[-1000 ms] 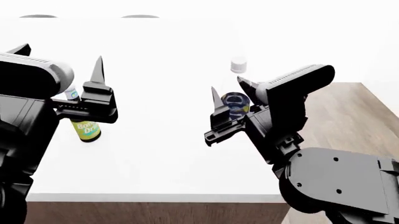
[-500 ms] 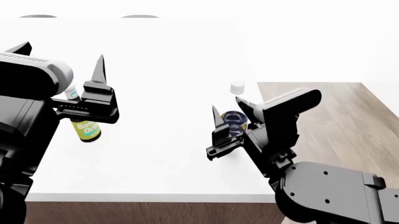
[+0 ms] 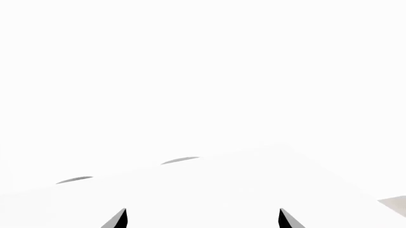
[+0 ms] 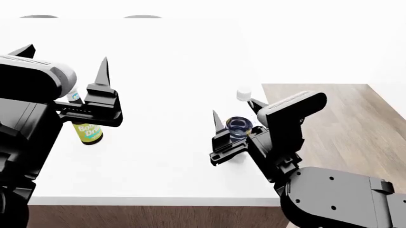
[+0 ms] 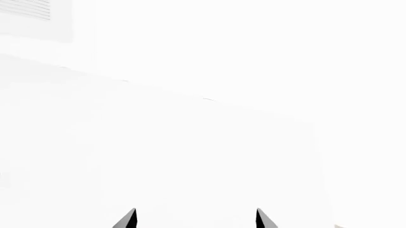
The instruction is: Move the drinks to the dining counter.
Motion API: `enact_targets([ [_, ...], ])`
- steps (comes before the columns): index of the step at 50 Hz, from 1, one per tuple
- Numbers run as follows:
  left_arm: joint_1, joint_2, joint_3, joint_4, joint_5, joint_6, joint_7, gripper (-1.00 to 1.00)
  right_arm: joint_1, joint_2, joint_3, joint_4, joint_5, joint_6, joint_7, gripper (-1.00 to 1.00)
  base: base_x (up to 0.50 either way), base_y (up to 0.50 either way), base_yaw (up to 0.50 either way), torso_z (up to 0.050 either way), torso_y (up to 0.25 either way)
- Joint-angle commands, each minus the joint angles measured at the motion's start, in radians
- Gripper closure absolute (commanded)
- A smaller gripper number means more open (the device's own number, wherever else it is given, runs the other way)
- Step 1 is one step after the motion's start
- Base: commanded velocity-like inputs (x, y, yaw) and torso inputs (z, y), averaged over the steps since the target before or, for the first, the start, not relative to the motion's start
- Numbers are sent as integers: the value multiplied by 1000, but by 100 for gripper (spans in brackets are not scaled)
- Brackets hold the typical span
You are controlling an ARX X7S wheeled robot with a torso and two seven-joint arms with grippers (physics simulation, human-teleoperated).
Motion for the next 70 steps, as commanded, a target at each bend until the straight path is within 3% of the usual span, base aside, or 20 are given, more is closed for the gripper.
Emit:
enact_targets([
  [1, 1, 0, 2, 0, 3, 3, 2, -100, 0, 5, 11, -7, -4, 7, 6, -100, 0, 0, 0, 0, 0],
  [16, -2, -4, 6, -3, 5, 5, 3, -100, 29, 22, 25, -41, -19, 30, 48, -100, 0, 0, 0, 0, 0],
  [28, 5, -4, 7, 2, 4, 10, 0, -100, 182, 166, 55, -275, -84, 124, 199, -100, 0, 0, 0, 0, 0],
  [53, -16, -6, 18, 15, -22, 9, -23, -100, 350, 323, 115, -576, -97, 229, 333, -100, 0, 0, 0, 0, 0],
  [70, -47, -9, 26, 9, -45, 4, -35, -100, 337, 342, 124, -578, -115, 216, 335, -100, -298, -441, 0, 0, 0],
])
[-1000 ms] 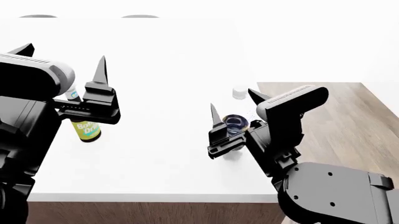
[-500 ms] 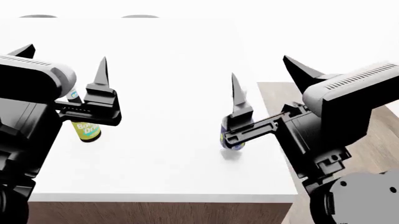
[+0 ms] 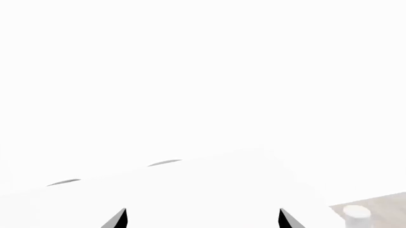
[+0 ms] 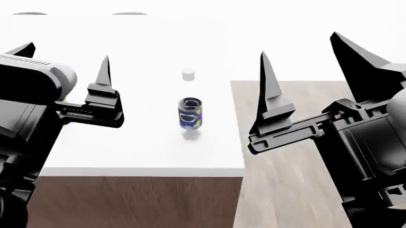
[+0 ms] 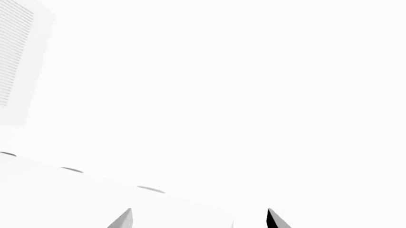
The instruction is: Move the drinks to the dining counter.
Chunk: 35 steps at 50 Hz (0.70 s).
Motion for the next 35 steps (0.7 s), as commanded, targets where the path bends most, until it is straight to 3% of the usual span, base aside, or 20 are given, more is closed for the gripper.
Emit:
enact_targets([
  [1, -22, -1, 7, -1, -16, -4, -10, -100, 8, 19, 10, -23, -6, 3, 8, -100, -341, -486, 0, 0, 0],
  [35, -21, 11, 29, -8, 6, -4, -2, -100, -21, 33, 13, -32, -28, 2, -8, -100, -339, -486, 0, 0, 0],
])
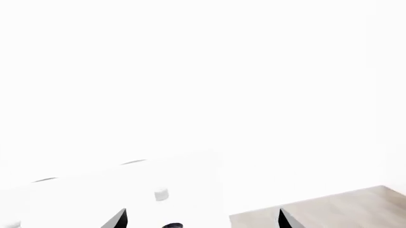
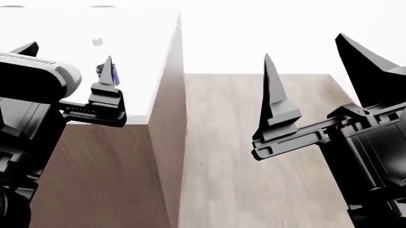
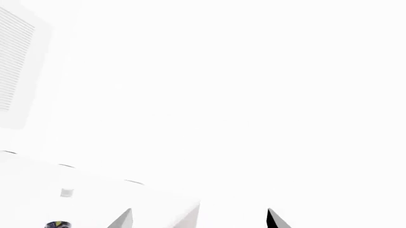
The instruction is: Move the drinks to the dining counter.
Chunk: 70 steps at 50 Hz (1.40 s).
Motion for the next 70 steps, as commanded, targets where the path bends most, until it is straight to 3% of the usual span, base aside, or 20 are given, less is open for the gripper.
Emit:
enact_targets([
  [1, -5, 4, 7, -1, 3, -1, 2, -100, -6, 5, 2, -4, -5, 0, -6, -100, -341, -486, 0, 0, 0],
  [49, -4, -4, 15, -4, 8, 9, 6, -100, -26, -8, 15, 7, 8, 13, -21, -100, -162, -500, 0, 0, 0],
  [70, -22, -3, 26, -6, -1, 5, 0, -100, -25, -9, 23, 6, 15, 30, -20, -100, -319, -501, 0, 0, 0],
])
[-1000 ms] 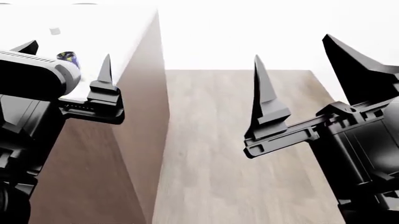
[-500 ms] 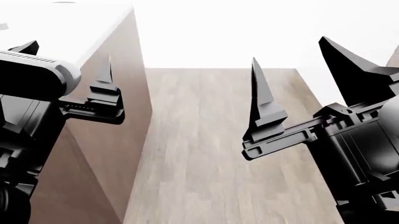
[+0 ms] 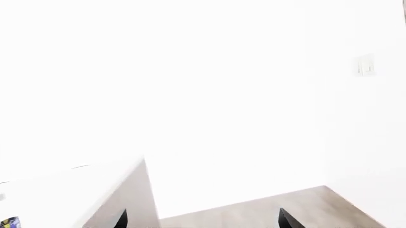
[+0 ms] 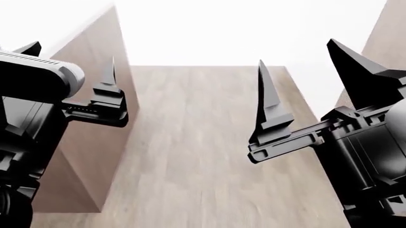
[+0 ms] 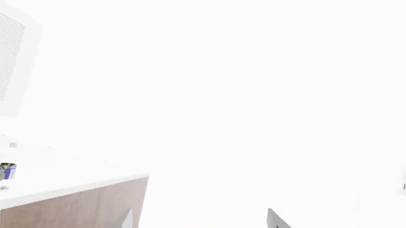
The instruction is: Move the drinks to the dining counter.
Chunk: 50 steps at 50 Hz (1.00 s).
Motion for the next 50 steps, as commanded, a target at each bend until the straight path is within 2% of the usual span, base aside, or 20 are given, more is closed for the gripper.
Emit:
enact_targets([
  [1, -15, 0, 5, -2, -10, -2, -6, -100, 3, -4, 6, 0, 6, 10, 0, -100, -330, -501, 0, 0, 0],
  [50, -29, 4, 27, -5, -2, -2, -2, -100, -8, 2, 21, -8, 5, 32, 2, -100, -329, -501, 0, 0, 0],
])
